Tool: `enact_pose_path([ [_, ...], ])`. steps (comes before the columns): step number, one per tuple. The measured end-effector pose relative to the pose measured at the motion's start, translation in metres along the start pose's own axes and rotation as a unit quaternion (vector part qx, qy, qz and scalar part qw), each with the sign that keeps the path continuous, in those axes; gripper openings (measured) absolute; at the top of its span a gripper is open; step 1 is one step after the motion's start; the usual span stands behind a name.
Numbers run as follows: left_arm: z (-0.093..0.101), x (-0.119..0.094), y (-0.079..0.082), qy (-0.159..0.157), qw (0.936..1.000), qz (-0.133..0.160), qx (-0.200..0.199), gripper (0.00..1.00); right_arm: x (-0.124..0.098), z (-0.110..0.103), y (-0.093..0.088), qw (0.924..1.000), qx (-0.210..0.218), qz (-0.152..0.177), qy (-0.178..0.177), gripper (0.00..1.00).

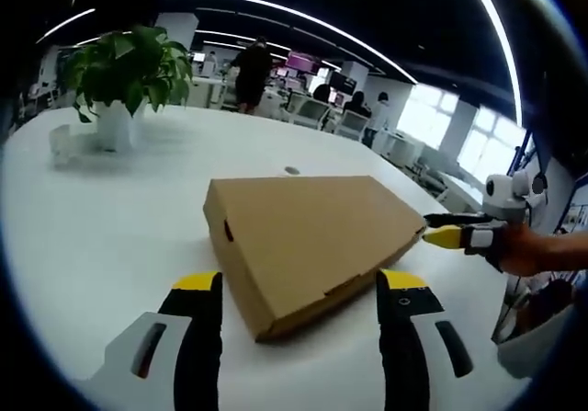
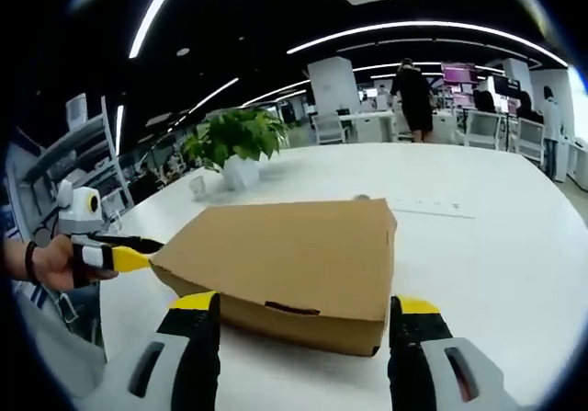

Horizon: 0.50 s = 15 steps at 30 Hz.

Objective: Operate the shoe box by opening the lid, removing the specified soft item, and placing it in the target area until the item is outside and the box remains undamaged.

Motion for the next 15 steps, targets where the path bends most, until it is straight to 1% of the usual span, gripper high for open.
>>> enact_pose_path([
  [6,-0.002,0.006,0.001,0.000,1.0000,-0.002,-0.001,0.69,0.006,0.000,-0.001,1.0000,0.004,-0.003,0.002,0.73],
  [11,-0.008,0.012,0.001,0.001,1.0000,-0.003,-0.001,0.67,0.009,0.001,-0.002,1.0000,0.007,-0.006,0.003,0.73],
  [13,-0.008,0.012,0.000,0.003,1.0000,-0.008,0.001,0.66,0.011,0.002,-0.003,0.9999,0.007,-0.008,0.002,0.73],
  [15,-0.011,0.012,-0.004,0.014,0.9996,-0.024,0.010,0.62,0.012,0.002,-0.005,0.9999,0.008,-0.012,0.002,0.73],
])
Point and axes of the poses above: the point that each gripper's makers call its tool centre point, and the gripper's own axes: x roughly forward along the fingers, z roughly to its right, y roughly out of its top, the point moved 3 cm from there along -x, roughly backward along the fingers, and after that the axes turned 13 degrees about -y, right-handed, at the moved point
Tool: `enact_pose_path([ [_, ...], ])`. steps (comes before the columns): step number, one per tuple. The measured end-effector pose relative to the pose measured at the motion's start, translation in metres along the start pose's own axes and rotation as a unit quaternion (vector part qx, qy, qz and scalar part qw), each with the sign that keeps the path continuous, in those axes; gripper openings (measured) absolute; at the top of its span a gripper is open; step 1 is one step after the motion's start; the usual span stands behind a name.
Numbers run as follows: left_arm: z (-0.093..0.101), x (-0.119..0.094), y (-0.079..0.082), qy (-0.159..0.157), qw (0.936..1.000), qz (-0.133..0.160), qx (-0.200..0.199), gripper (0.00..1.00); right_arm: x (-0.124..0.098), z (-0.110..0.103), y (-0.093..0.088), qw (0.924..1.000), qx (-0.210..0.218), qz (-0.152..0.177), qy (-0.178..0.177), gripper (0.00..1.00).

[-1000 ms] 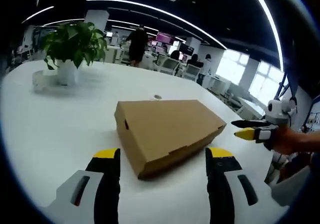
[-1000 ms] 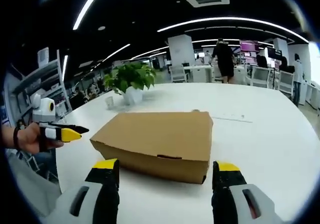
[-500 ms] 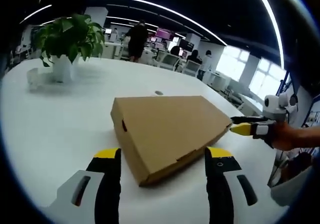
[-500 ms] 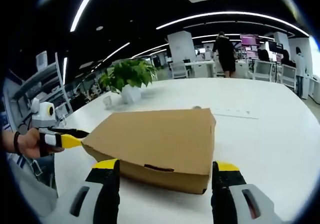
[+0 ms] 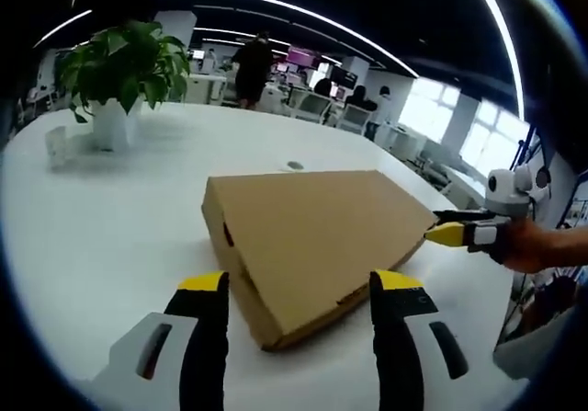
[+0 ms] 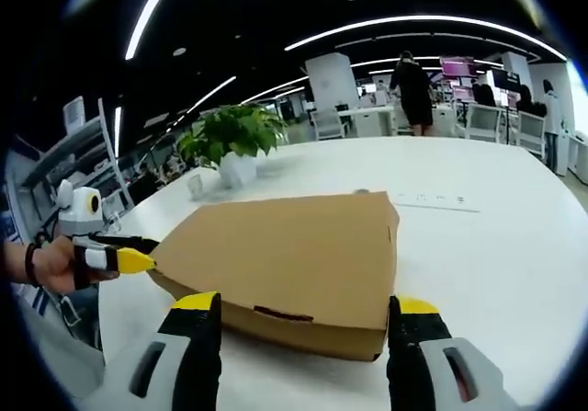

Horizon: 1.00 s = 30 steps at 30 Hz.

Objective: Operate the shoe box by opening the lid, removing the specified soft item, and placing it in the target area until the item is outside and the box remains undamaged.

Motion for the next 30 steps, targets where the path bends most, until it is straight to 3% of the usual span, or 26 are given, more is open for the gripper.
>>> enact_pose_path([
  [15,-0.0055,0.0014,-0.0002,-0.007,0.9997,0.006,-0.023,0.54,0.0056,0.0003,0.0003,0.9998,0.018,-0.005,-0.004,0.72],
  [30,-0.0048,0.0005,-0.0009,-0.005,0.9998,0.007,-0.017,0.52,0.0034,-0.0046,0.0015,0.9996,0.024,-0.002,-0.013,0.71],
])
Point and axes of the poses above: the point that each gripper's makers call its tool centre point, and the gripper's own axes: x roughly forward along the fingers, z roughly to its right, y roughly out of its top, the point moved 3 cm from there along -x, roughly backward along the fingers, and after that the axes turned 13 degrees about -y, right-handed, at the moved point
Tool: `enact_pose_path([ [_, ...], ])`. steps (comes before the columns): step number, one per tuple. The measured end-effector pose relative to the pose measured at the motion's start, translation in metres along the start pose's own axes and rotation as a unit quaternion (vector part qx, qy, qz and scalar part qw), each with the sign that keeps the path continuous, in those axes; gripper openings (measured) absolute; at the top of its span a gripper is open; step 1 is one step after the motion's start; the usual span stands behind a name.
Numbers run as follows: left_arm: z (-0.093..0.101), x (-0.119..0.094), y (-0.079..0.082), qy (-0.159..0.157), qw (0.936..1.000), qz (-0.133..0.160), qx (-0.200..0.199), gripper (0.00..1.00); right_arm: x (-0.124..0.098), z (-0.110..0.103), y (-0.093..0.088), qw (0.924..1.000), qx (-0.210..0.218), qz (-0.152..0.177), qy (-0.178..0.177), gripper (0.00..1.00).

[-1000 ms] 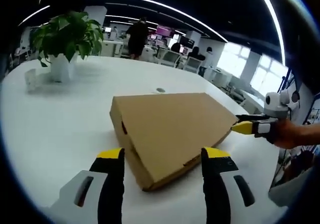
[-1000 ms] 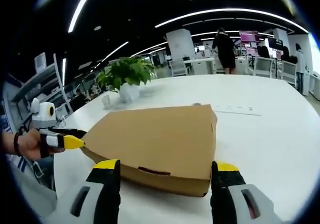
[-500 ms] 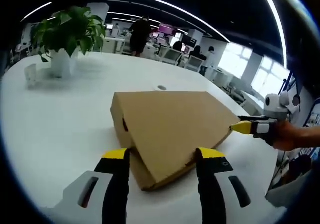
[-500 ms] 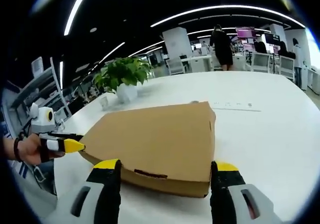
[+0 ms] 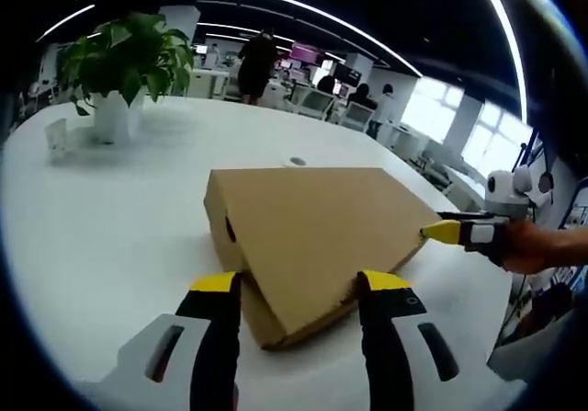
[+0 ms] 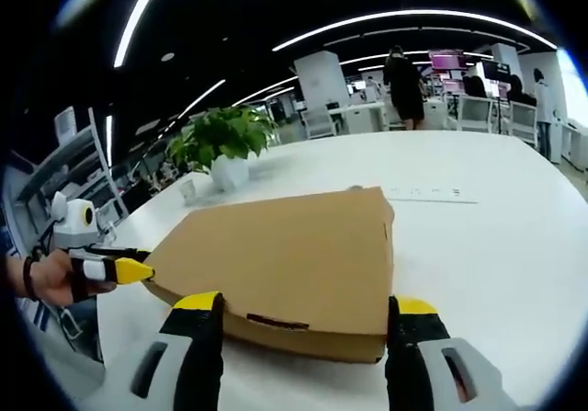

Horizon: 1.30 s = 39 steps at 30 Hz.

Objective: Operate the shoe box by opening the lid, removing the specified soft item, and placing it in the target area until the item is outside and the box remains undamaged.

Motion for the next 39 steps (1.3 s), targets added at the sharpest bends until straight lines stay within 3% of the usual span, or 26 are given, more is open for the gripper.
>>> enact_pose_path([
  [16,-0.004,-0.034,-0.005,0.007,0.9999,-0.014,0.001,0.49,0.001,-0.027,-0.004,1.0000,0.002,0.000,0.007,0.68],
  [39,-0.011,-0.091,-0.029,0.016,0.9996,-0.022,-0.006,0.48,-0.019,-0.078,-0.029,0.9998,0.000,-0.003,0.022,0.63],
])
Point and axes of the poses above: the point that each gripper's makers call its tool centre point, and the gripper's own axes: x roughly forward along the fingers, z roughly to its right, y roughly out of its top, the point moved 3 cm from there along -x, roughly backward along the fingers, and after that the axes turned 13 degrees about -y, right-handed, at the moved point
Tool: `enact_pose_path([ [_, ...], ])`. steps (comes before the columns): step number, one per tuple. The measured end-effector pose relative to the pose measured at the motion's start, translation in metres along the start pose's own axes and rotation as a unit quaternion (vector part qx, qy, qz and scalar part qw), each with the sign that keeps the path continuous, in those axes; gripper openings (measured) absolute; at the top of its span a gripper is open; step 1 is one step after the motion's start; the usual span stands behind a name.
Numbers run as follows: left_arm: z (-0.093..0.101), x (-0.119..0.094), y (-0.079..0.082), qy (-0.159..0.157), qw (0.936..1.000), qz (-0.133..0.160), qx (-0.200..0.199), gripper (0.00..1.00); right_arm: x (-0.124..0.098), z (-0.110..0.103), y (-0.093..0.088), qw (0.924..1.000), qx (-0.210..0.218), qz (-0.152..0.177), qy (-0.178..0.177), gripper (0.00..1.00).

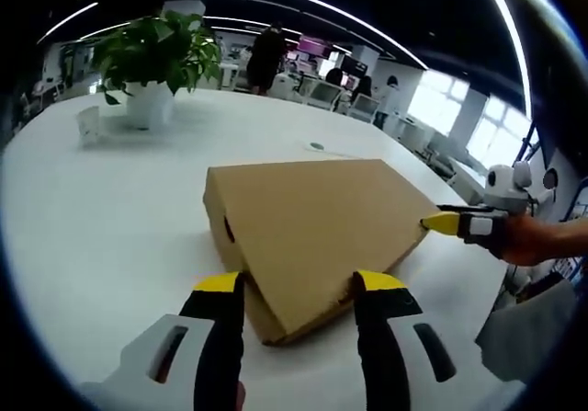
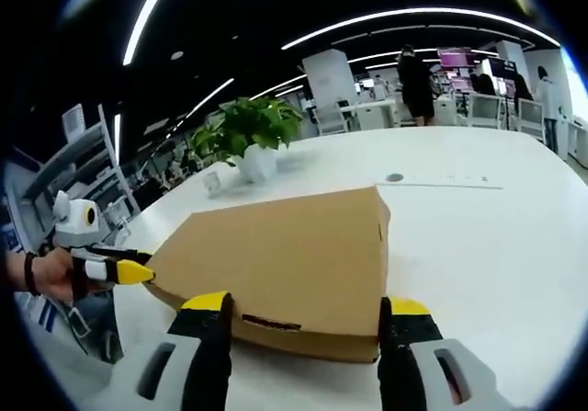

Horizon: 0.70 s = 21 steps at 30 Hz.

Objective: Operate the shoe box by opening the lid, removing the specified soft item, and placing it in the target area until the item is outside and the box remains undamaged.

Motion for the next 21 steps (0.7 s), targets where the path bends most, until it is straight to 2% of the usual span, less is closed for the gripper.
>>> enact_pose_path([
  [14,0.008,-0.031,-0.022,-0.005,1.0000,-0.005,0.002,0.47,-0.023,-0.021,-0.020,1.0000,-0.002,-0.003,0.005,0.62],
  [21,0.013,-0.042,-0.033,-0.003,1.0000,0.002,0.001,0.47,-0.034,-0.027,-0.029,0.9999,-0.003,-0.009,0.009,0.61],
])
Point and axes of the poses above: the point that each gripper's makers call its tool centre point, and the gripper's own axes: x roughly forward along the fingers, z roughly to its right, y roughly out of its top, the point moved 3 cm from there along -x, roughly backward along the fingers, and after that the axes turned 13 degrees about -y, right-handed, at the moved point
